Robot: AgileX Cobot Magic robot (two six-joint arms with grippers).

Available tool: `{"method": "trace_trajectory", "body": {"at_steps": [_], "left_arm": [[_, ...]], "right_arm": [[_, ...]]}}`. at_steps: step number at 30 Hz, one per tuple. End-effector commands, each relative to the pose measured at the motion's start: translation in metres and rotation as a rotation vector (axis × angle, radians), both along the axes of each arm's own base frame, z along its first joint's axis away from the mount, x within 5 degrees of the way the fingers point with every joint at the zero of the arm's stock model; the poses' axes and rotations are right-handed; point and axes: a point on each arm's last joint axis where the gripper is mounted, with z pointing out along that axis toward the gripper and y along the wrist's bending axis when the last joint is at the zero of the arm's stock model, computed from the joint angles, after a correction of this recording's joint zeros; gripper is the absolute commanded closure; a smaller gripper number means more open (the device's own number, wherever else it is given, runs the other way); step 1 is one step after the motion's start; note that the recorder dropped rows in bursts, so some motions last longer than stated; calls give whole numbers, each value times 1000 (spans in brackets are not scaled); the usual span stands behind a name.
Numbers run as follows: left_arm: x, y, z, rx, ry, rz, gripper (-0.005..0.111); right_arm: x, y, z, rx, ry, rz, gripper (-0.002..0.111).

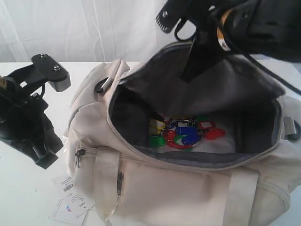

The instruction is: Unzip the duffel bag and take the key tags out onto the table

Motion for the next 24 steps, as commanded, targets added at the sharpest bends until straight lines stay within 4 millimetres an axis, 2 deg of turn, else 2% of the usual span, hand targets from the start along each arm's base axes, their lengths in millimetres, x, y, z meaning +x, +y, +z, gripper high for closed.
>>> {"method": "trace_trajectory", "body": {"at_steps": [1,3,6,8,10,13,16,18,20,24], "left_arm": [[-1,-1,2,-33,-11,11,106],[-1,-1,3,-37,-17,13,106],[-1,-1,3,-37,-17,13,106],[-1,-1,2,-39,-13,13,106],[-2,-2,2,-47,6,14,106],[-4,-3,2,-66,24,18,106],[-5,-3,2,-69,38,18,106],[-6,-3,2,-64,46,16,106],[-6,-3,2,-63,48,16,106],[-6,-3,2,-65,49,16,106]], "right_arm": [[76,-3,5,-31,-66,-80,108],[109,-5,6,-11,-85,-129,108],[150,-6,-8,23,-67,-222,108],[165,-7,-15,53,-44,-301,106],[176,-9,-24,20,-18,-370,95],[180,-10,-33,-15,8,-416,64],[177,-13,-29,-21,11,-439,35],[174,-17,-20,-19,1,-454,33],[168,-21,-7,-4,-15,-467,38],[148,-34,33,66,-64,-507,50]]}}
